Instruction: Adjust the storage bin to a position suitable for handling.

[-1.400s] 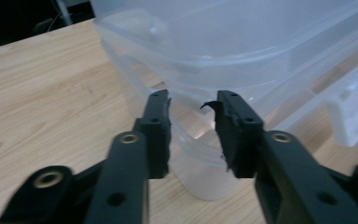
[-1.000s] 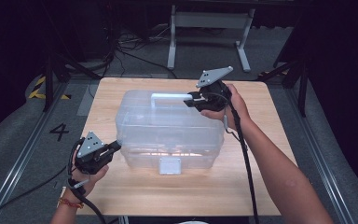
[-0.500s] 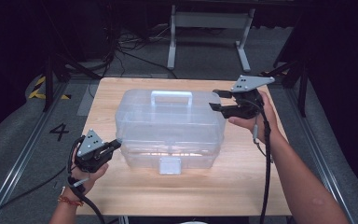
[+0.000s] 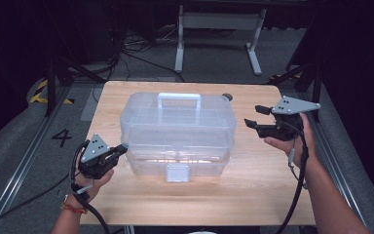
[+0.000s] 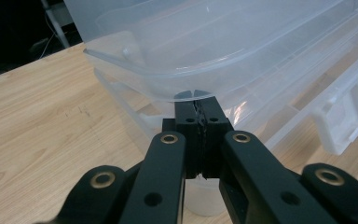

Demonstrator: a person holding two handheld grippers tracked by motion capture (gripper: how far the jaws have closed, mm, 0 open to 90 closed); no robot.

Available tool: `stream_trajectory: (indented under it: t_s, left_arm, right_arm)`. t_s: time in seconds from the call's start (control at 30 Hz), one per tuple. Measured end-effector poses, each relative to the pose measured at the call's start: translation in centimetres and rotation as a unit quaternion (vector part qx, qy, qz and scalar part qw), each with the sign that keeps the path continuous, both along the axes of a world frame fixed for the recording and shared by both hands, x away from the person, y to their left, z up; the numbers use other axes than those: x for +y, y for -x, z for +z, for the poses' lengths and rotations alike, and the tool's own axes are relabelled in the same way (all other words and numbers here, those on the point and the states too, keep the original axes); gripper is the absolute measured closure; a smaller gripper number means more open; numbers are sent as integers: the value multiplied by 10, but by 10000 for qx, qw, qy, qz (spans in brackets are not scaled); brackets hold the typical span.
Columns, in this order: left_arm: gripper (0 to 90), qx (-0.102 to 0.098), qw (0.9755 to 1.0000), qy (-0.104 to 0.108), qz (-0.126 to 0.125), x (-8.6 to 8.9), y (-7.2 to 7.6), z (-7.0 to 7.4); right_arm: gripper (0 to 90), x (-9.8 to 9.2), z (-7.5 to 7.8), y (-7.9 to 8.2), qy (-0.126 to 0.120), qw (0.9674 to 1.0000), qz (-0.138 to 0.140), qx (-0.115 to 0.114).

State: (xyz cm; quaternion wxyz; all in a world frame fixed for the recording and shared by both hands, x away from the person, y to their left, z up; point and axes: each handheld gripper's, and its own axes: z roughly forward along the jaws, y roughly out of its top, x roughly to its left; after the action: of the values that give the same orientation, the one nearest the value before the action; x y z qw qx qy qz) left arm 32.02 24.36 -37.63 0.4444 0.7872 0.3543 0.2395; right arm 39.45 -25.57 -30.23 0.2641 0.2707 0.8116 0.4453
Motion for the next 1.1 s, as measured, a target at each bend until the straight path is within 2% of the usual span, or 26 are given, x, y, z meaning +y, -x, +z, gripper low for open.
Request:
stream_trajectory:
  t_s: [0.27,0.43,0.5,0.63,0.87,1.1]
  left_arm:
    - [892,-10,10000,71,-5,-1,-3,2]
    - [892,-45,9999,92,-18,-2,-6,6]
    - [892,-67,9999,78,-23,-2,-7,7]
    - [892,-68,9999,102,-28,-2,-7,9]
    - [891,-56,9999,92,-47,-2,-7,9]
    - [887,-102,9999,57,-69,-1,-6,11]
  right_arm:
    - [426,-7,-42,9,-44,9999,112,110]
    - [423,-1,-58,14,-47,9996,233,144]
    - [413,4,-64,16,33,9995,307,110]
    - [402,13,-69,18,73,9993,367,36]
    - [416,26,-69,18,-120,9990,384,-172]
    - [428,31,-70,17,-294,9987,361,-229]
